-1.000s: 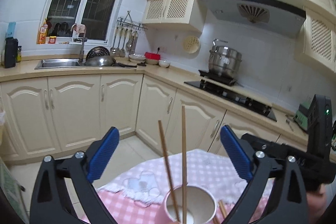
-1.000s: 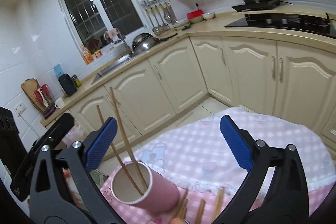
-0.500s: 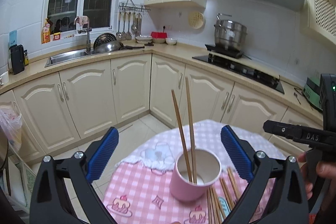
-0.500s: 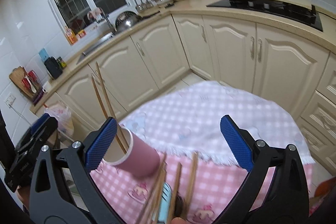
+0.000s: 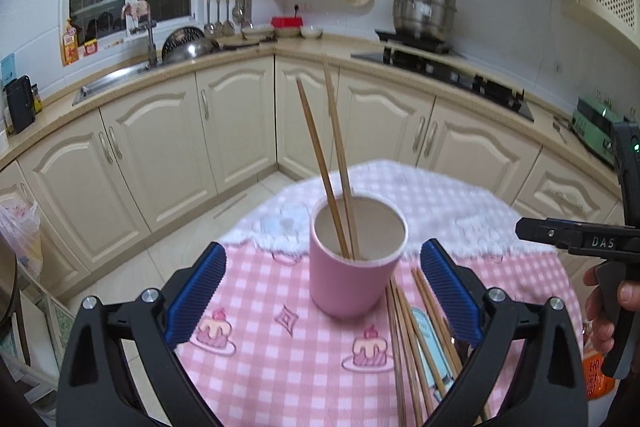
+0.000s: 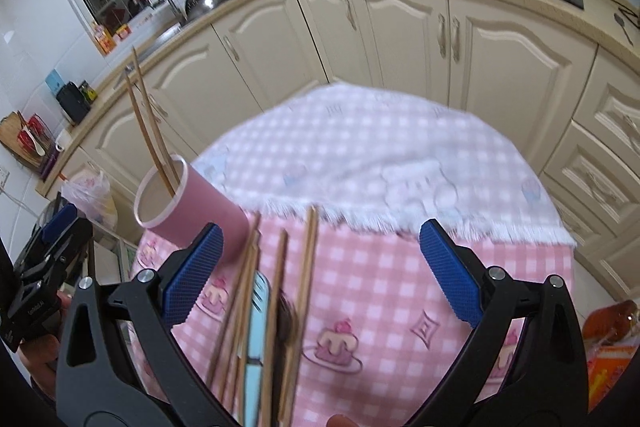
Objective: Organize utensils
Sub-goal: 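Withdraw both tools from the cup back toward the chopsticks, then lower the right tool and grasp another wooden chopstick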
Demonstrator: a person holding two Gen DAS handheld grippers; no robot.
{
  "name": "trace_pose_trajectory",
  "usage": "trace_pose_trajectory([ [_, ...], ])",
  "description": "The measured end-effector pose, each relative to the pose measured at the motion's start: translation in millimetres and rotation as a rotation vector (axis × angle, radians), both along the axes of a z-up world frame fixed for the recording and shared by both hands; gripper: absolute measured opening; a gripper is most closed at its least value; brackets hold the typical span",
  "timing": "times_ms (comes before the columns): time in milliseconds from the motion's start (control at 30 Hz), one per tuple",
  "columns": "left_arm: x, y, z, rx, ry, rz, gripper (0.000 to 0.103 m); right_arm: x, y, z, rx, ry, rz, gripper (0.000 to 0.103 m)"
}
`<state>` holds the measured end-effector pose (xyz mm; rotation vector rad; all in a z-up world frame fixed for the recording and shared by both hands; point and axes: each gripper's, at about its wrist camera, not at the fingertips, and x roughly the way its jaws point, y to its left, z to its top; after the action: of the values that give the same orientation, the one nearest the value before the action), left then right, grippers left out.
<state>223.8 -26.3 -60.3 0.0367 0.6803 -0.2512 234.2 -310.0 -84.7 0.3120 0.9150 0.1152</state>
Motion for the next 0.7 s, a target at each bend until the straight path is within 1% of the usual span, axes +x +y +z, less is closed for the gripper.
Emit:
trace_pose_trajectory([
  [367, 0, -19, -54, 0.079, 0.171, -0.046, 0.096, -12, -4, -28, -0.014, 0.079, 0.007, 0.097],
  [700, 4, -38, -99, 0.163, 0.289, -0.092, 0.096, -24, 6, -59, -0.114, 0.160, 0.051, 0.097],
])
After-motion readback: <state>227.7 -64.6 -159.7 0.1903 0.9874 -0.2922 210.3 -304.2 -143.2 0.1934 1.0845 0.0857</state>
